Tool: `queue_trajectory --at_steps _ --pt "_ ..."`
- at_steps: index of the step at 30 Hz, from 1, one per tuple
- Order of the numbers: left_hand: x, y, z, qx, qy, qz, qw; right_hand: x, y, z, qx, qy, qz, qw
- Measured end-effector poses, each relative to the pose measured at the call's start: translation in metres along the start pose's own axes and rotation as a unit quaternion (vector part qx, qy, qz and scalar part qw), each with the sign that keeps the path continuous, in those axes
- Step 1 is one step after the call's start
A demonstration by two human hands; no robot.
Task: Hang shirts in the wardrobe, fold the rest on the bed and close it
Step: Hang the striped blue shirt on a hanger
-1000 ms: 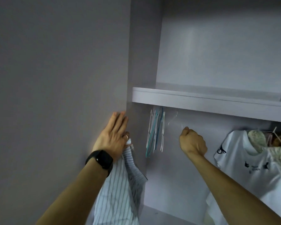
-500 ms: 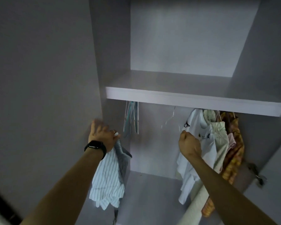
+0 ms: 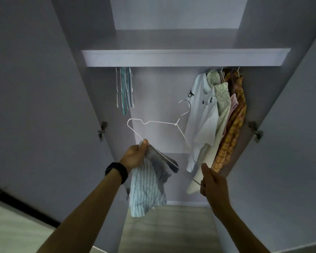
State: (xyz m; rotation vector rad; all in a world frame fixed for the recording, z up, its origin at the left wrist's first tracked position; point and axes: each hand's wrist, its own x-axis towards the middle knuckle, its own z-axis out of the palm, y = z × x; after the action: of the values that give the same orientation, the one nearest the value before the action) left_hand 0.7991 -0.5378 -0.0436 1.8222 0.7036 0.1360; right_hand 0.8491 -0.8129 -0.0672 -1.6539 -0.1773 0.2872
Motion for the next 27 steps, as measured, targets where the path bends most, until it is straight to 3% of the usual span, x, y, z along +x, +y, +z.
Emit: queue_trajectory --at_steps 5,10,12,15,17,21,24,27 --pt "-0.009 0.0 0.025 -0.108 -0.016 0.012 0.994 -0.017 0.034 -0.02 0.069 -0.046 0.028 0.996" --pt "-0.011 0.007 0.044 -0.09 0.024 0.048 0.995 -0.022 0.063 -0.031 -0.064 -0.1 0.008 0.993" --pt "-0.013 0.009 0.045 -0.041 -0.02 0.092 0.995 -0.019 0.067 -0.038 -0.118 -0.143 0.033 0.982" --pt "-0.02 0.012 0.052 0.093 -0.132 0.132 0.978 -0.007 0.06 -0.045 0.022 -0.23 0.138 0.963" --pt "-0.026 0.008 0.06 0.167 -0.17 0.148 0.96 0.009 0.049 -0.042 0.095 -0.208 0.179 0.957" --pt "-0.033 0.013 0.071 0.172 -0.145 0.187 0.956 0.031 0.04 -0.032 0.0 -0.077 0.254 0.964" --pt "-0.034 0.021 0.07 0.173 -0.153 0.199 0.952 0.028 0.052 -0.03 0.008 -0.132 0.33 0.935" --pt "-0.038 0.026 0.067 0.181 -0.176 0.193 0.948 0.035 0.052 -0.029 0.178 -0.162 0.334 0.911"
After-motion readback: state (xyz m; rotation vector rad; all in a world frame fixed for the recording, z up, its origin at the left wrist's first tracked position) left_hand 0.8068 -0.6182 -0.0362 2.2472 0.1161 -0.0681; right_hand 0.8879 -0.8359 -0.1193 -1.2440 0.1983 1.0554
